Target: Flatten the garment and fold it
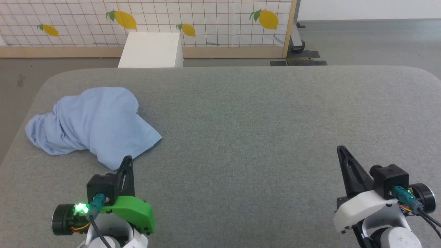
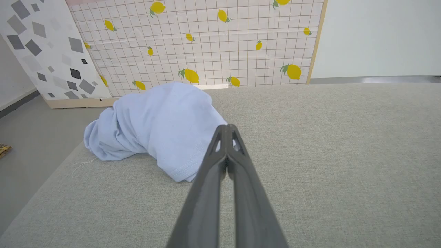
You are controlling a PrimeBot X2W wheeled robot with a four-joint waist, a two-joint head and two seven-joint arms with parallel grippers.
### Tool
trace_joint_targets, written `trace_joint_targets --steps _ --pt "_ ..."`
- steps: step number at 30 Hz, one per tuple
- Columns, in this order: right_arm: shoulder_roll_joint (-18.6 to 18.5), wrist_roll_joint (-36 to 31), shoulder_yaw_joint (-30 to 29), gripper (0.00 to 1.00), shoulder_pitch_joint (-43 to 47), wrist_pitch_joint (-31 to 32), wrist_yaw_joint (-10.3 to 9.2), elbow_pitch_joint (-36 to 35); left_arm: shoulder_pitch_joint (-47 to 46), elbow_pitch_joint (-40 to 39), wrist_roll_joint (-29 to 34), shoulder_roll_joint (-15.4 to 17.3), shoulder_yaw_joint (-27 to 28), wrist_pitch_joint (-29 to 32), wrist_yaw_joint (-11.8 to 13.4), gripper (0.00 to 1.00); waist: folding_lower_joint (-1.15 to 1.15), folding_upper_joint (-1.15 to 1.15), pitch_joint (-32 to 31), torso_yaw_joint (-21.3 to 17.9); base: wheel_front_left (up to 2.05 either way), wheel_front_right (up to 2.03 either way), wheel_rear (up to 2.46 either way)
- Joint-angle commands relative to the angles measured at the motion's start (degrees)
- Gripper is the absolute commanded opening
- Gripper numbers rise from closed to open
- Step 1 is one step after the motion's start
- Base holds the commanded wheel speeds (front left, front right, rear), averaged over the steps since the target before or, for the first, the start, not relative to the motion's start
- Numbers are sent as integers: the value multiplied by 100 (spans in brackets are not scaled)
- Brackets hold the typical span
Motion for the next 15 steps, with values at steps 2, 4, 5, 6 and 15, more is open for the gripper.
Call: trace_joint_targets --steps 2,4,5,6,15 --pt "7 -36 8 0 87 1 -10 -29 78 -16 73 -19 17 7 17 0 0 0 0 0 0 0 0" --pt "0 3 -1 100 -1 0 1 3 -2 1 -11 0 -7 -1 0 100 0 0 0 0 0 0 0" --pt "0 6 -1 100 1 -3 1 4 -1 2 -17 0 -13 -4 1 100 0 0 0 0 0 0 0" --pt "0 3 -2 100 -1 0 1 3 -2 1 -30 0 -17 -1 0 100 0 0 0 0 0 0 0" --pt "0 108 -28 100 49 -97 0 48 -4 68 -81 -1 -87 -97 40 100 0 0 3 -1 0 0 0"
